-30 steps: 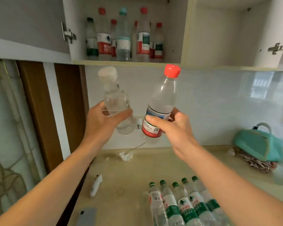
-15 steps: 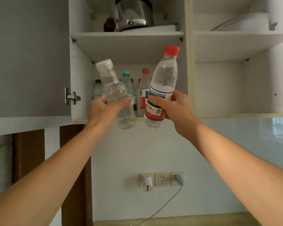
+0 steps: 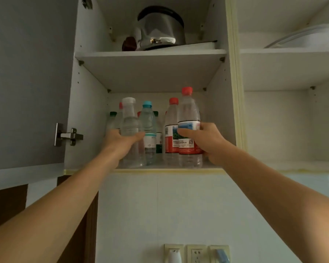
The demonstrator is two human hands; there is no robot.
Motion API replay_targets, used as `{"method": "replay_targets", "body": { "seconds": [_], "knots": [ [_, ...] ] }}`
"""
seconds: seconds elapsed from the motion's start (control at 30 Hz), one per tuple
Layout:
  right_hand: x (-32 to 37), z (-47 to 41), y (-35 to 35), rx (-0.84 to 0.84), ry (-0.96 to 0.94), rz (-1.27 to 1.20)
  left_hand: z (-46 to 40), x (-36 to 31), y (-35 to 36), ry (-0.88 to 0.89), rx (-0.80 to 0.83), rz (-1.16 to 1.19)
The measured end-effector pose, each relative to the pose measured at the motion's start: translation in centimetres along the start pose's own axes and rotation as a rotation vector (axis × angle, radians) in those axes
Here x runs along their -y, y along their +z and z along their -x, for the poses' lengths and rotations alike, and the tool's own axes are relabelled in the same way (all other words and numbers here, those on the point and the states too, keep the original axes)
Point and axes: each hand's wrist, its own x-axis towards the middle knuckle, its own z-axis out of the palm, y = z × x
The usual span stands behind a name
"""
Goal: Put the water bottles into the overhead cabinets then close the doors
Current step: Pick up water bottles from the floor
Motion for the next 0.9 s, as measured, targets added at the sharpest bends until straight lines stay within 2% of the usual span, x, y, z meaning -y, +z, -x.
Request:
{"method": "replay_targets", "body": {
  "seconds": [0.4,0.67,0.77,0.9],
  "knots": [
    [-2.7,-3.3,2.8,-0.004,-0.030,0.087,-3.6,2.6,6.4,0.065,0.022,-0.059],
    [-3.2,-4.5,2.9,-0.021,-0.002,0.136,-3.8,2.9,7.4,0.084,-0.016,-0.072],
    [-3.1,-4.1,2.7,-0.032,-0.009,0.201,-3.5,2.6,7.3,0.133,-0.043,-0.188],
    [-3.2,-2.6,2.1,0.029,-0.031,0.363,-3.0,2.0,5.7,0.192,0.022,-0.394]
  ]
}}
